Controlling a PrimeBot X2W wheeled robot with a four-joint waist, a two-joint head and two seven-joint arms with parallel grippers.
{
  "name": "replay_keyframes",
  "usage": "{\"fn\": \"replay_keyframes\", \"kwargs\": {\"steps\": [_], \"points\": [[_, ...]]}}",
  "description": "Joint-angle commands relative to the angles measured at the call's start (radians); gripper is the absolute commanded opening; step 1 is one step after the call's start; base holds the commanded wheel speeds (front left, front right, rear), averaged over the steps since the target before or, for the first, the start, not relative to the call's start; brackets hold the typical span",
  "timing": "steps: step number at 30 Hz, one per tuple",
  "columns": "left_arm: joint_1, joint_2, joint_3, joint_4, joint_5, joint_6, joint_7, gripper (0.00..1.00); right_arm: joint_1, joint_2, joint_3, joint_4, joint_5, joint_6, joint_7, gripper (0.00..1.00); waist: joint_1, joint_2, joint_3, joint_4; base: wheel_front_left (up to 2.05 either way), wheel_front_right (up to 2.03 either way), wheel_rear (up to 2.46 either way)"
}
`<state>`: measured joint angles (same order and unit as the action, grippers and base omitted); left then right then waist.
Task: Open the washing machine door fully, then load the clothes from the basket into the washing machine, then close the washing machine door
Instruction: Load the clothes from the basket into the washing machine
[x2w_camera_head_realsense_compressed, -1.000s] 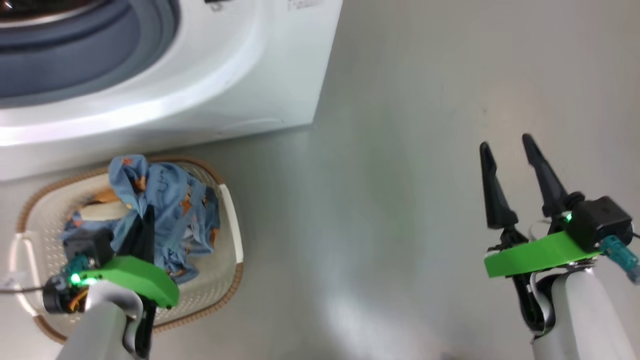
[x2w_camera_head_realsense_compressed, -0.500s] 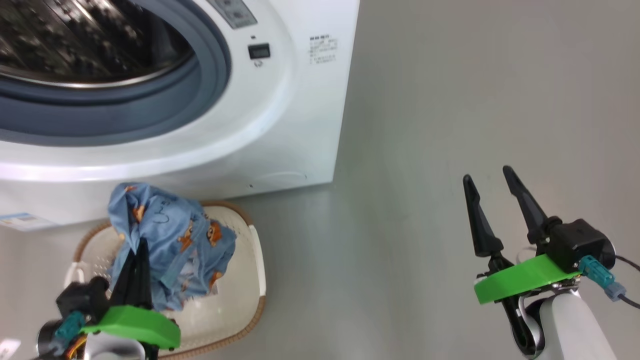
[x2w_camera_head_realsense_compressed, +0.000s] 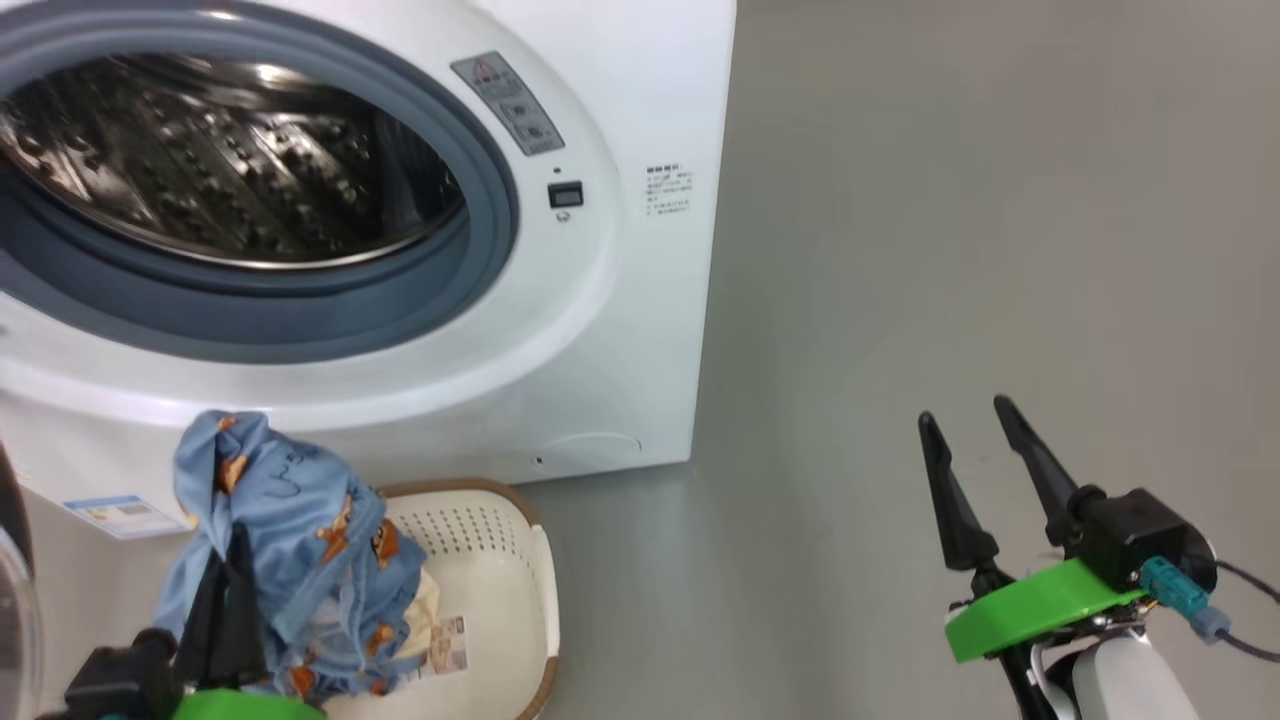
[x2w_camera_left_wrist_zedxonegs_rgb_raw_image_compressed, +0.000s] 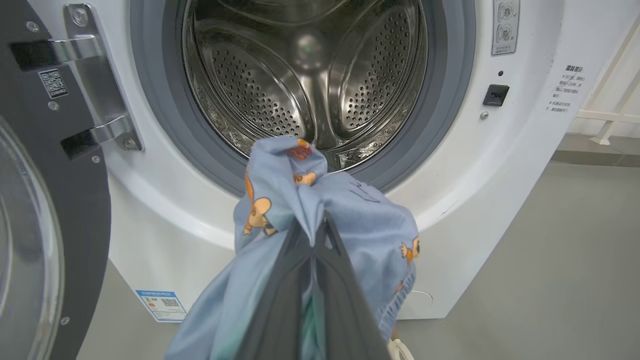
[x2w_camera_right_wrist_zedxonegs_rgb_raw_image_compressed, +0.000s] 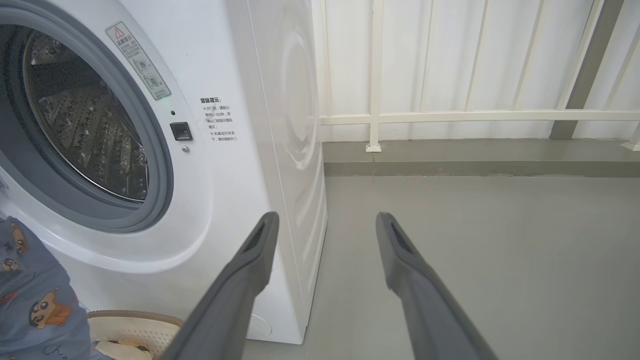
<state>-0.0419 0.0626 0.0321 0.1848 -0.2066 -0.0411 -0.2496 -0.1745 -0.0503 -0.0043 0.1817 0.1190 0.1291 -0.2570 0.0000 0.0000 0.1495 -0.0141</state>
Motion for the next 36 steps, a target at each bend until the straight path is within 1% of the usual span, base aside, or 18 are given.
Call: {"fn": "replay_keyframes", "kwargs": {"steps": [1,11,19,29,36], "points": [[0.000,0.015,0.040,-0.033,0.012,-0.006,-0.012,0.00,0.004,0.000,0.031,-0.021,0.005,0.002,-0.005,1.00,0.0000,0.0000,-0.034,0.009,0.00,0.00,0.00],[0.105,0.002,0.094,-0.105,0.048,-0.019,-0.012,0.00,0.036,0.000,0.037,-0.014,0.010,0.002,-0.005,1.00,0.0000,0.0000,-0.104,0.009,0.00,0.00,0.00],[0.145,-0.007,0.107,-0.121,0.052,-0.022,-0.012,0.00,0.054,0.000,0.047,-0.017,0.016,0.002,-0.005,1.00,0.0000,0.0000,-0.121,0.014,0.00,0.00,0.00],[0.137,-0.011,0.107,-0.112,0.042,-0.026,-0.012,0.00,0.055,0.000,0.047,-0.019,0.022,0.002,-0.005,1.00,0.0000,0.0000,-0.114,0.013,0.00,0.00,0.00],[0.061,-0.012,0.083,-0.102,0.037,-0.036,-0.012,0.00,0.046,0.000,0.045,-0.025,0.025,0.002,-0.005,1.00,0.0000,0.0000,-0.078,0.003,0.00,0.00,0.00]]}}
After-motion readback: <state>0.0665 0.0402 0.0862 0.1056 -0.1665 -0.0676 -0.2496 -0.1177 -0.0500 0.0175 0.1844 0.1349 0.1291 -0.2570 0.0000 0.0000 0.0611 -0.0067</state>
